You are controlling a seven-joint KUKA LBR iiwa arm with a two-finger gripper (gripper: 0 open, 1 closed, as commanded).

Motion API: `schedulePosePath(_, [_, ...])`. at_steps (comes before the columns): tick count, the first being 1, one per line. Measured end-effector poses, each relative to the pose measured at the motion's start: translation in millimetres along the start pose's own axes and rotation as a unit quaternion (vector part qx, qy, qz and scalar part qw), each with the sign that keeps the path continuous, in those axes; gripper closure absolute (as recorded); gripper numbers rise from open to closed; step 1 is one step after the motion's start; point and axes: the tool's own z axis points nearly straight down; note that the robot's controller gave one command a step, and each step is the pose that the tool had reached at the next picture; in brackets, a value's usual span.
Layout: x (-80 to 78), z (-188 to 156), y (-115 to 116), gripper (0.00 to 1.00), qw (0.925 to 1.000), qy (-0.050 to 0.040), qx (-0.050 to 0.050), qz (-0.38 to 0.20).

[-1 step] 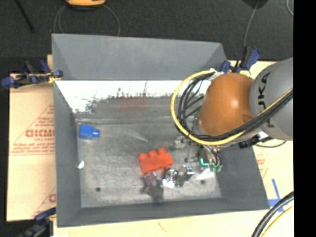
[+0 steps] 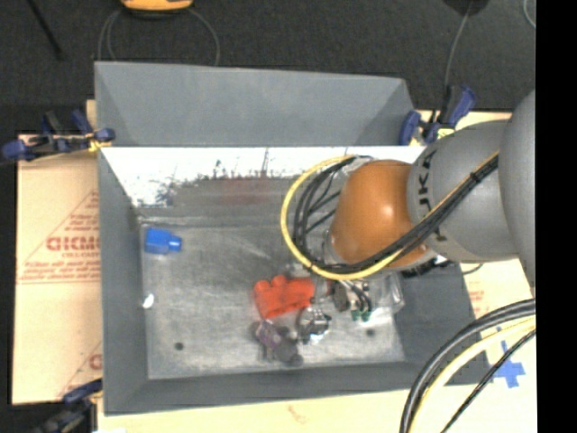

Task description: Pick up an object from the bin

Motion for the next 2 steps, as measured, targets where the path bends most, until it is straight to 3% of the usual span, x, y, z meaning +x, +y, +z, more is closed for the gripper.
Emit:
schedulePosePath(1, [0.0, 1.4, 0.2, 1.0, 1.0, 0.0003, 0.0, 0.0])
schedulePosePath(2, [-12.0, -173.7, -12.8, 1.0, 0.9954, 0.0092, 0.0, -0.095])
